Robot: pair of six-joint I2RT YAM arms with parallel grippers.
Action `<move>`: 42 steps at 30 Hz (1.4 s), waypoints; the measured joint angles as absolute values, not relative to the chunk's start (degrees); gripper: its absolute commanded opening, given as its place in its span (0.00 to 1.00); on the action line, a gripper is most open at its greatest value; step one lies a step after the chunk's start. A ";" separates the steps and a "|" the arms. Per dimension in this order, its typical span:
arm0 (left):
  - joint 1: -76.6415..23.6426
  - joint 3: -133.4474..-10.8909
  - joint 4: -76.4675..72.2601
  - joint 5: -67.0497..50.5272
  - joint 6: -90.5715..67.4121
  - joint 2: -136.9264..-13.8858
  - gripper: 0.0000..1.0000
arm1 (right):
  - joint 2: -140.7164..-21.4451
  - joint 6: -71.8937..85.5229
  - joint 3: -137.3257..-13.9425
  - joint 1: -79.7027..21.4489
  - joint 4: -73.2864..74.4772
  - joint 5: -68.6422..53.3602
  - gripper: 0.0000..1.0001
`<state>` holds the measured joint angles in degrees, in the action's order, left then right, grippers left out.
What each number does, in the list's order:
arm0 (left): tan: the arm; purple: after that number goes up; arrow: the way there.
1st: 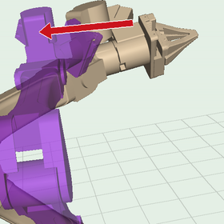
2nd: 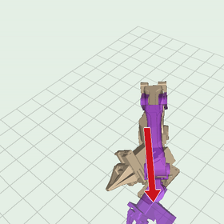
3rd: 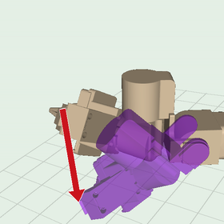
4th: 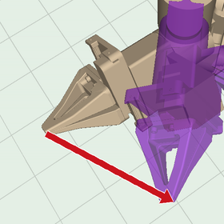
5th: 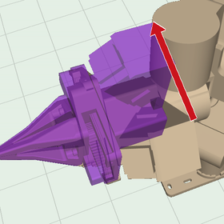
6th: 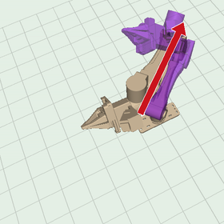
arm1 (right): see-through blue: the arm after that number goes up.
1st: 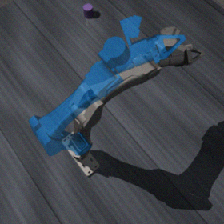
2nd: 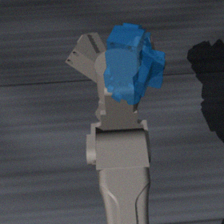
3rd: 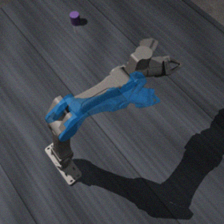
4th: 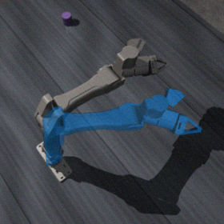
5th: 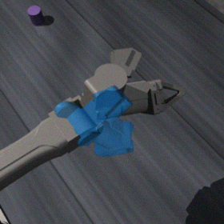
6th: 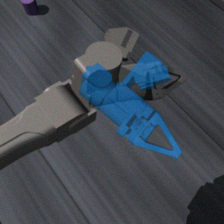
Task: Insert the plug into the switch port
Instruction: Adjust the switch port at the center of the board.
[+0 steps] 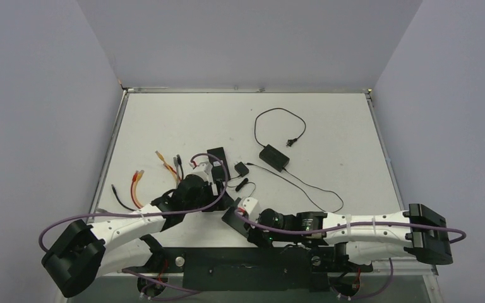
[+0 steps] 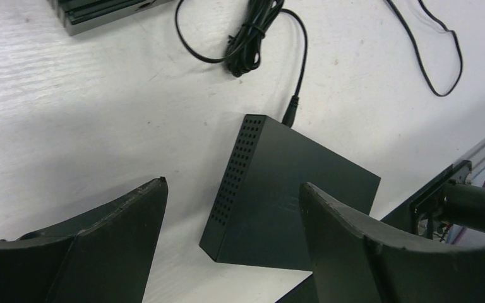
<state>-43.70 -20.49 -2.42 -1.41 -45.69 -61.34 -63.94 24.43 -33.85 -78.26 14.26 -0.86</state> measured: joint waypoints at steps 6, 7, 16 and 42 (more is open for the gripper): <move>-43.66 -20.51 -6.79 -4.84 -44.84 -63.61 0.76 | -70.65 24.60 -33.95 -81.01 12.91 -4.32 0.00; -43.66 -20.56 -7.11 -5.28 -44.62 -64.10 0.76 | -72.18 24.64 -33.98 -81.10 12.88 -4.71 0.00; -43.62 -22.35 -9.34 -7.40 -42.81 -69.97 0.76 | -78.43 26.52 -36.03 -81.14 13.80 -2.74 0.00; -43.44 -29.12 -10.33 -9.74 -40.34 -75.46 0.76 | -75.68 40.32 -34.37 -67.42 25.52 12.45 0.00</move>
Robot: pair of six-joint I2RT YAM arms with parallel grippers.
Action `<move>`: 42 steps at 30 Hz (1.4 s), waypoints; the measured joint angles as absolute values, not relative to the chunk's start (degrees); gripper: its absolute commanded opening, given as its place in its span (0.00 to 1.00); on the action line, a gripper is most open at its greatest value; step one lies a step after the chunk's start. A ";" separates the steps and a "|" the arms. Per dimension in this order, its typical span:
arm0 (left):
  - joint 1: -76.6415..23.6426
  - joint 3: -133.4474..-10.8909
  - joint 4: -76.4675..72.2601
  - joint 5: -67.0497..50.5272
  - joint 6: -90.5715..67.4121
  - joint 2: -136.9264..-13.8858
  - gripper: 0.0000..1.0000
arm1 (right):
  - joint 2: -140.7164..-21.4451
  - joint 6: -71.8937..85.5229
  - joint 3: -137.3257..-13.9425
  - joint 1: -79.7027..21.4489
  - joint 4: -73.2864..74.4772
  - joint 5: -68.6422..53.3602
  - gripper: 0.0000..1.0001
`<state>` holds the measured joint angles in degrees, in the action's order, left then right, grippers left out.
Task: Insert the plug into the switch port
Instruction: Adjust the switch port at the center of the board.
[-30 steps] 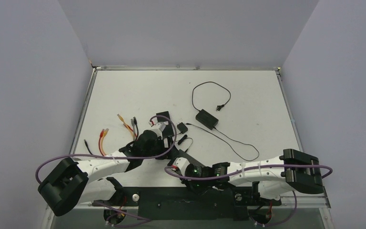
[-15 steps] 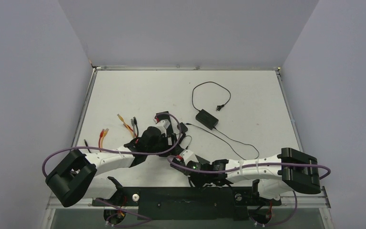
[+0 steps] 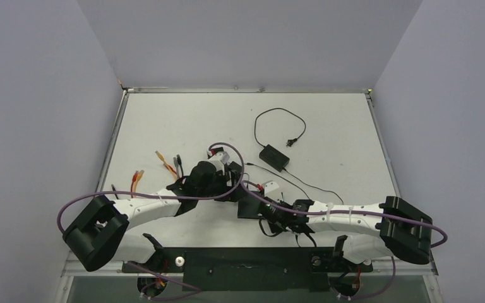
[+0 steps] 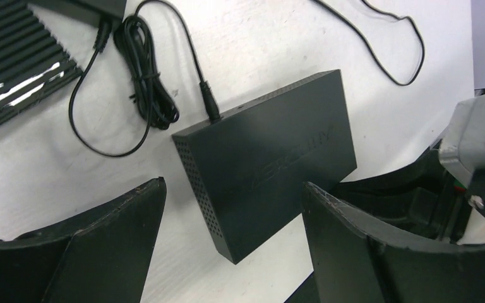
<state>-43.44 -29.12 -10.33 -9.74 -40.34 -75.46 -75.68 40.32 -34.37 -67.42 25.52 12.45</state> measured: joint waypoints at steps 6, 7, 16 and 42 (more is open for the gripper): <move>-43.44 -33.67 -10.00 -10.63 -39.48 -77.34 0.76 | -71.37 42.76 -31.18 -63.66 26.76 13.63 0.00; -43.44 -34.30 -10.07 -10.83 -39.35 -77.69 0.76 | -70.24 43.24 -30.39 -62.87 27.03 13.85 0.00; -43.42 -45.15 -10.46 -13.80 -37.82 -87.68 0.75 | -63.11 48.84 -25.98 -60.36 27.03 15.92 0.00; -43.72 -59.57 -4.38 -18.35 -33.80 -107.53 0.65 | -66.43 56.12 -24.40 -64.29 17.19 17.89 0.00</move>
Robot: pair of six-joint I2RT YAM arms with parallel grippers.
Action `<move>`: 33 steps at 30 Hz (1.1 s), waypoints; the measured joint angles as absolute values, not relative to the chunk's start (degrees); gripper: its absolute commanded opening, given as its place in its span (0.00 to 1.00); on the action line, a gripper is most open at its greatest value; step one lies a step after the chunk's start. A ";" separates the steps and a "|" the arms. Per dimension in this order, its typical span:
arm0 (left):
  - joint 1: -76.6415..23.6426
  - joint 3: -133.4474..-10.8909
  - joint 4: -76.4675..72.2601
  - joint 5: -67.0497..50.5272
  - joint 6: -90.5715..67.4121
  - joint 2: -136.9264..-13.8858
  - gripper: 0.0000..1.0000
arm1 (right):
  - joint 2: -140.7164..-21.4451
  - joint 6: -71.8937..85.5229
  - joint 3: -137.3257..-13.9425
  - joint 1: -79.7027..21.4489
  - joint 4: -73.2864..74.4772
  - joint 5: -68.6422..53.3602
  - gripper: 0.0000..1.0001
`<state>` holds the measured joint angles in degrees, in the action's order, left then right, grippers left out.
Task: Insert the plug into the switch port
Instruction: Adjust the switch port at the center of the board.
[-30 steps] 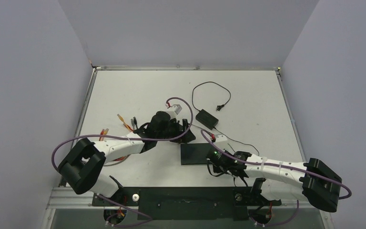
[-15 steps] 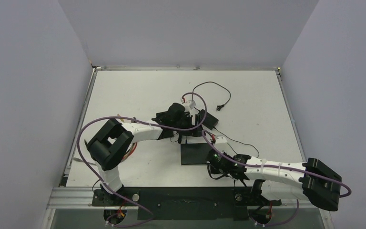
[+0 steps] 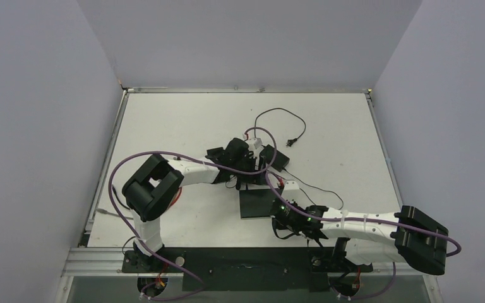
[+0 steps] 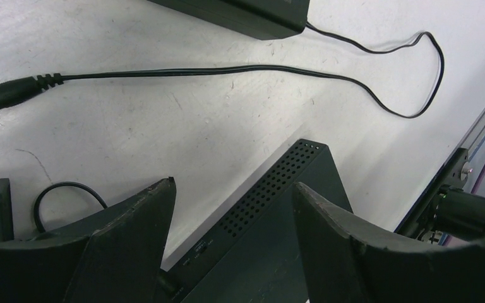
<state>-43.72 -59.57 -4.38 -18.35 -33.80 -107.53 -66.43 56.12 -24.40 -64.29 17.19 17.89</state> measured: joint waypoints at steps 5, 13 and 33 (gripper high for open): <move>-44.51 -59.42 -3.33 -18.31 -32.75 -107.22 0.63 | -67.00 56.73 -24.40 -64.36 16.58 19.25 0.00; -47.09 -56.42 -0.01 -17.30 -31.14 -103.72 0.61 | -68.42 57.47 -25.10 -64.60 16.45 21.30 0.00; -47.97 -41.54 3.22 -12.34 -31.22 -88.79 0.60 | -77.38 49.93 -31.40 -64.60 14.06 21.17 0.00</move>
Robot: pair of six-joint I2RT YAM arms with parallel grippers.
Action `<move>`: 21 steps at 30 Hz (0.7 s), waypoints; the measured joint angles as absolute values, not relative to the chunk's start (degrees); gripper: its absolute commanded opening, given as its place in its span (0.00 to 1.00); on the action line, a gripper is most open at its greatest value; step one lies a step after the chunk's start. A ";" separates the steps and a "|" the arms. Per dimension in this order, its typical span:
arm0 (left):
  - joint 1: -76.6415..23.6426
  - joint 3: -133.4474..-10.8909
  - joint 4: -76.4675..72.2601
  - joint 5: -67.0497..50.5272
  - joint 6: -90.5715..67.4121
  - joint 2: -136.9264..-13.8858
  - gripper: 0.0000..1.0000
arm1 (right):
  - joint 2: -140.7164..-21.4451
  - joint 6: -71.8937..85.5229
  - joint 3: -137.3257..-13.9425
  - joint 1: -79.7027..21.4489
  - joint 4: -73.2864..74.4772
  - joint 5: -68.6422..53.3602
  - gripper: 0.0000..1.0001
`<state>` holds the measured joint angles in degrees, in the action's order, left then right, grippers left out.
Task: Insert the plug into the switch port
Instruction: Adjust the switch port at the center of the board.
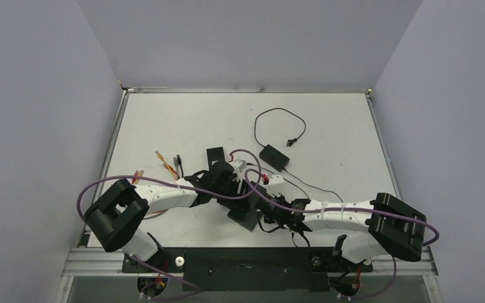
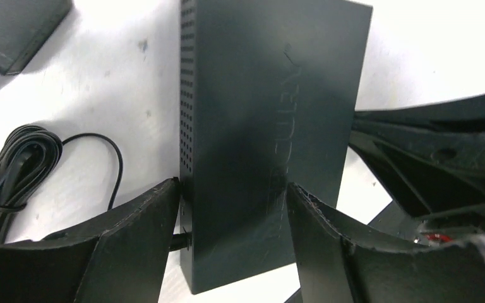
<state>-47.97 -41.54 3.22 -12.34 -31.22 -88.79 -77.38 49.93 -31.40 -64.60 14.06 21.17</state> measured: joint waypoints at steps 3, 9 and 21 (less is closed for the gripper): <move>-47.97 -39.13 5.13 -11.86 -31.99 -85.60 0.61 | -79.61 48.47 -33.10 -64.60 12.78 20.16 0.00; -47.94 -35.33 7.01 -10.09 -33.74 -80.68 0.61 | -83.22 46.33 -36.25 -64.60 11.70 18.37 0.00; -47.77 -31.53 17.69 -4.01 -36.51 -63.68 0.67 | -82.83 42.09 -38.57 -64.07 15.97 18.94 0.27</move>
<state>-47.77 -31.53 17.69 -4.01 -36.51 -63.68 -82.83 42.09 -38.57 -64.07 15.97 18.94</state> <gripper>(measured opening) 0.636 0.170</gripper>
